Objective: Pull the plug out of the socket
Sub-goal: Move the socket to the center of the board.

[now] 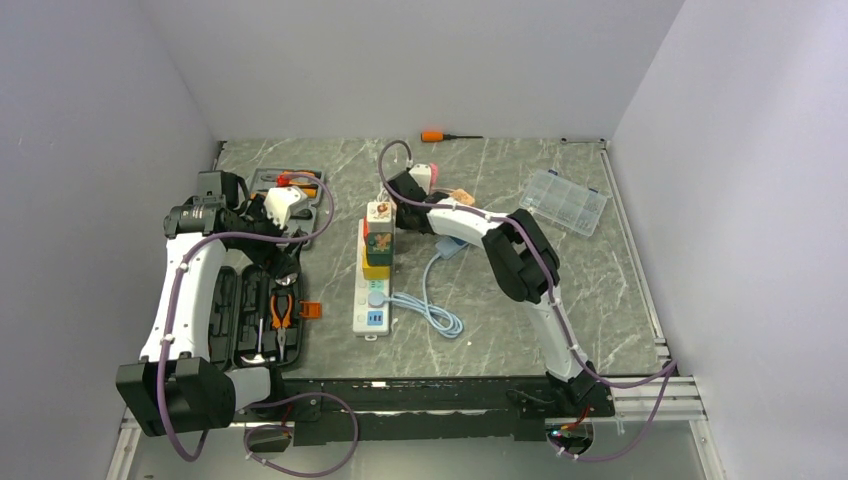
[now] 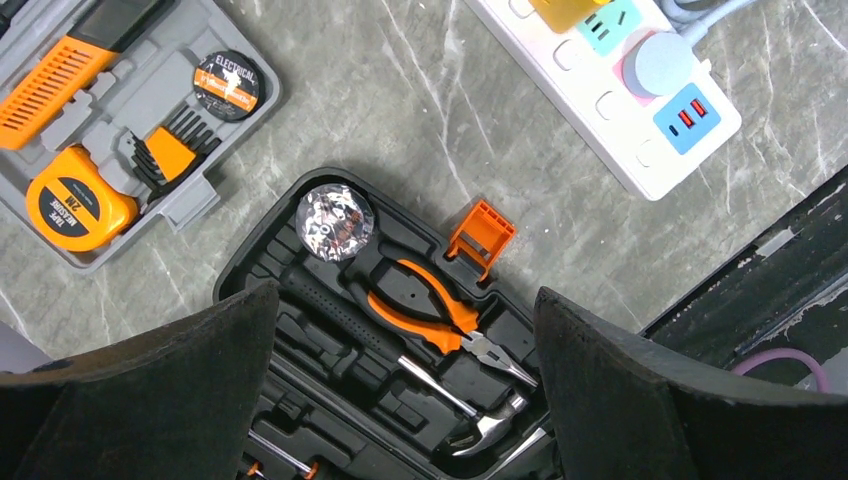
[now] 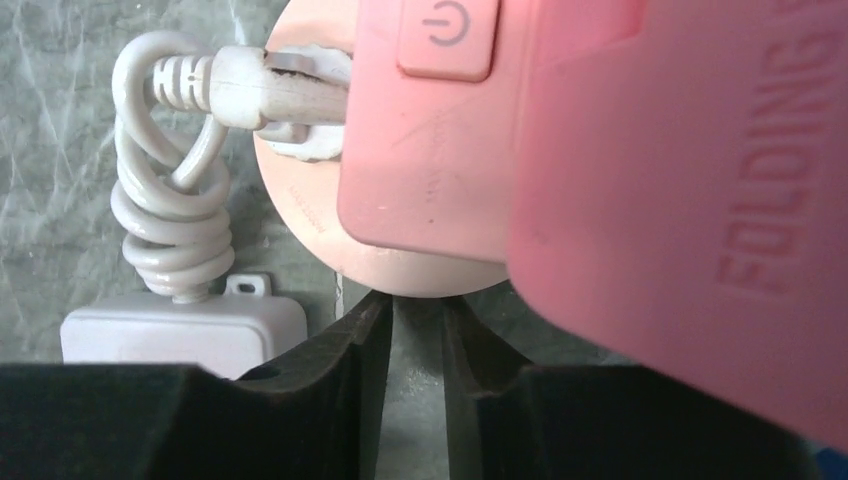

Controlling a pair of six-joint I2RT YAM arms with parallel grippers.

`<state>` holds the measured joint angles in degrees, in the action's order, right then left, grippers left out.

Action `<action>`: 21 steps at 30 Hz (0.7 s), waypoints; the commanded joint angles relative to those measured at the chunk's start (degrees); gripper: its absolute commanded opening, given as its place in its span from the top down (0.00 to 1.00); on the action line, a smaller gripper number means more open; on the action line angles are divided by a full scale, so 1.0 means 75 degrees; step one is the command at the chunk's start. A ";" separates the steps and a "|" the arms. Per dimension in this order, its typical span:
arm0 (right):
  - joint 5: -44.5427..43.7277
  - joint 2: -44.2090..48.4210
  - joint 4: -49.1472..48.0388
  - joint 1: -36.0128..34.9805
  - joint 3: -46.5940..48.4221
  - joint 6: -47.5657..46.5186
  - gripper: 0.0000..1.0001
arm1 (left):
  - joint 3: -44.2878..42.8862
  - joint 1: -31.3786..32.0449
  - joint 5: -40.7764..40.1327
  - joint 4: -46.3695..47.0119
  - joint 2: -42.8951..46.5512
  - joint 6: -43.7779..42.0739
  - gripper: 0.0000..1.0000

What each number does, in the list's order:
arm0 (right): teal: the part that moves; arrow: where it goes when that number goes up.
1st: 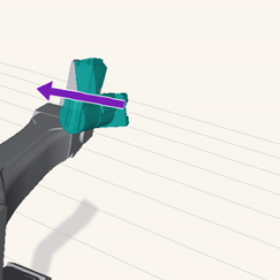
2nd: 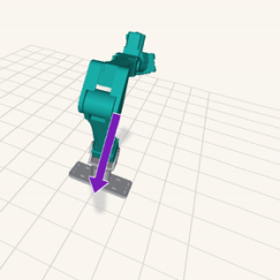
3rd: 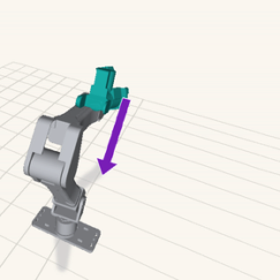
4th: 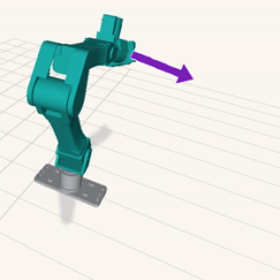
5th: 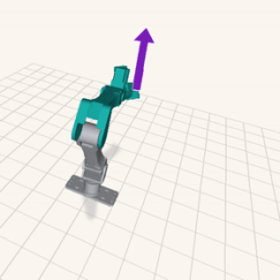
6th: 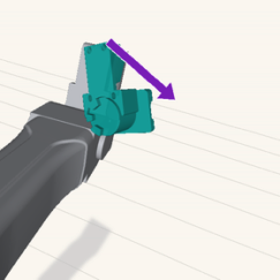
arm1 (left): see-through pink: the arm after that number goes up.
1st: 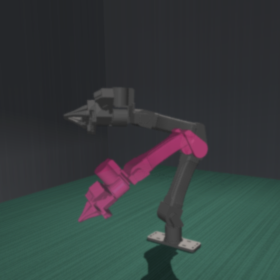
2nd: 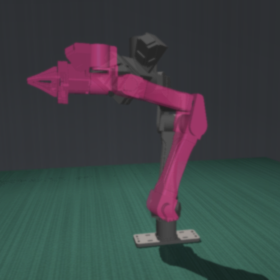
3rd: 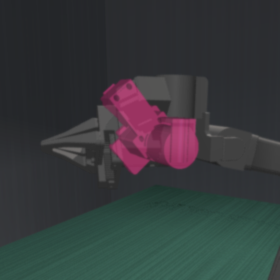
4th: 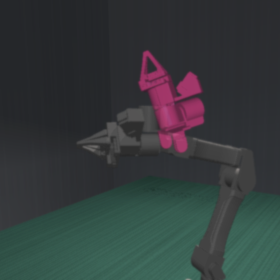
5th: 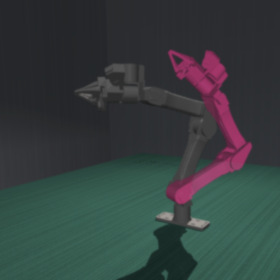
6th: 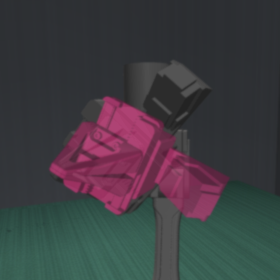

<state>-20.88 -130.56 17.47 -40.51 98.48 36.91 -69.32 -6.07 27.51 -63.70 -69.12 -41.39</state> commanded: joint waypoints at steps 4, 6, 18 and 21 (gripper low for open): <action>-0.0081 0.1380 -0.0304 0.0099 -0.1010 -0.0002 0.57 | 0.0050 -0.0011 0.0485 0.0314 0.0250 -0.0291 0.01; 0.0063 0.2412 -0.0722 0.0093 -0.2137 0.0064 0.47 | 0.0144 -0.0012 0.0483 0.0344 0.0289 -0.0365 0.01; -0.0442 0.6386 -0.1532 -0.2040 -0.6049 -0.0712 0.14 | 0.1216 0.0019 0.0251 0.0833 0.1289 -0.0725 0.01; -0.0378 0.6189 -0.1534 -0.2436 -0.6337 -0.0778 0.14 | 0.1442 0.0025 0.0268 0.0848 0.1618 -0.0867 0.01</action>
<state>-21.98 -81.67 5.91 -56.36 54.87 33.58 -59.88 -6.07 28.56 -59.09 -60.51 -45.06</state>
